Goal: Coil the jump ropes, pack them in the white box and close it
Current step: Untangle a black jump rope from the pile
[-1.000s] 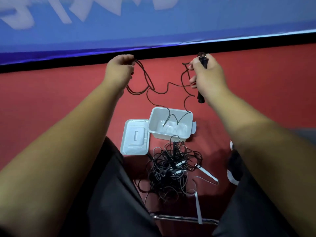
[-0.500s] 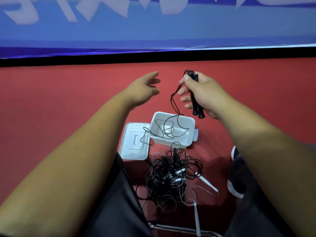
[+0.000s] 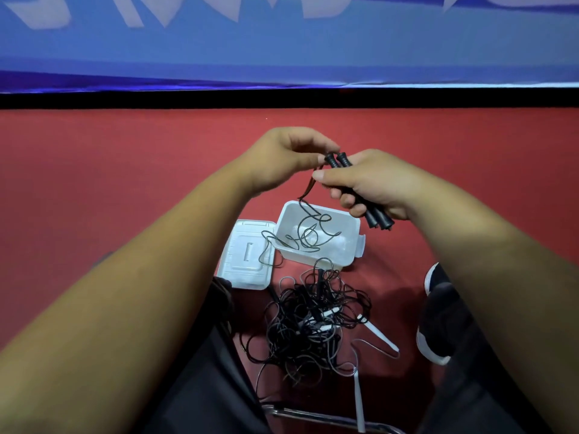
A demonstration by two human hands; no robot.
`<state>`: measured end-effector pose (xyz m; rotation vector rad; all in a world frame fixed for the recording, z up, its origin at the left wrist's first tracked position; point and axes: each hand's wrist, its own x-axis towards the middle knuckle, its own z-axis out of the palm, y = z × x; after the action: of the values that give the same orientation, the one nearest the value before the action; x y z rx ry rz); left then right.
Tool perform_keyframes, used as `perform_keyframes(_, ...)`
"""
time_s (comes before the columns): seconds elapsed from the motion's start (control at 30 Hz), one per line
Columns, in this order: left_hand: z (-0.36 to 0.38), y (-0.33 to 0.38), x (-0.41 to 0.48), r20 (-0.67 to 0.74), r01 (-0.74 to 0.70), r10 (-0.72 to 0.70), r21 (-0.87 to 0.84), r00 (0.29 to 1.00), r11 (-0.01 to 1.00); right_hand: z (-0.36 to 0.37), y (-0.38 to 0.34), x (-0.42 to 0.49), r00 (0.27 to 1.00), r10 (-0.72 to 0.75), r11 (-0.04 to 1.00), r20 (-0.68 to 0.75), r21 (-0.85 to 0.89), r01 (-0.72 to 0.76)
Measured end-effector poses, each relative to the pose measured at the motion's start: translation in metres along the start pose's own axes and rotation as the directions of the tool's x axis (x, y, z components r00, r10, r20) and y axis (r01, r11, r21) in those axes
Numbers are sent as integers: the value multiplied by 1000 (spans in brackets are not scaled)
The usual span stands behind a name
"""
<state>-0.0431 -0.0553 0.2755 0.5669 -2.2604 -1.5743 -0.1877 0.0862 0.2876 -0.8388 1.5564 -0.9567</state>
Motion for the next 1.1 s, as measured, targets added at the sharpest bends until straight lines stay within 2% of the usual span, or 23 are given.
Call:
perform_keyframes(0.1, 4, -3, -1, 6, -8, 7, 41, 1000, 999, 2, 0, -1, 999, 37, 999, -18, -5, -37)
perform_keyframes(0.2, 7, -8, 2, -49, 21, -16, 99, 999, 995, 2, 1, 2, 995, 91, 996, -30, -8, -91)
perform_keyframes(0.3, 14, -8, 4, -112, 33, -12, 190, 994, 981, 0, 0, 7, 986, 104, 980, -129, -156, -124)
perform_keyframes(0.47, 20, -2, 7, -297, 41, 57, 315, 953, 948, -1, 4, 18, 951, -46, 875, -306, -471, -109)
perform_keyframes(0.57, 14, -7, 12, -396, 122, 20, 329, 918, 936, 1, 6, 21, 922, -171, 775, -346, -625, -91)
perform_keyframes(0.7, 4, -14, 14, -438, 228, 16, 499, 899, 836, 3, 6, 23, 905, -239, 751, -351, -657, -57)
perform_keyframes(0.8, 1, -14, 14, -427, 245, 30, 573, 904, 782, 3, 5, 23, 900, -277, 747, -335, -665, -18)
perform_keyframes(0.87, 2, -11, 14, -397, 205, 16, 508, 918, 837, 3, 6, 22, 903, -282, 748, -324, -663, -4)
perform_keyframes(0.97, 1, -2, 13, -334, 196, -138, 148, 932, 969, 2, 8, 20, 911, -272, 754, -311, -657, 1)
perform_keyframes(1.03, -5, 3, 11, -244, 206, -219, -77, 945, 975, 0, 8, 19, 914, -268, 761, -303, -649, 8)
perform_keyframes(1.1, -12, 7, 8, -143, 218, -251, -215, 957, 952, -2, 8, 16, 920, -271, 767, -284, -641, 28)
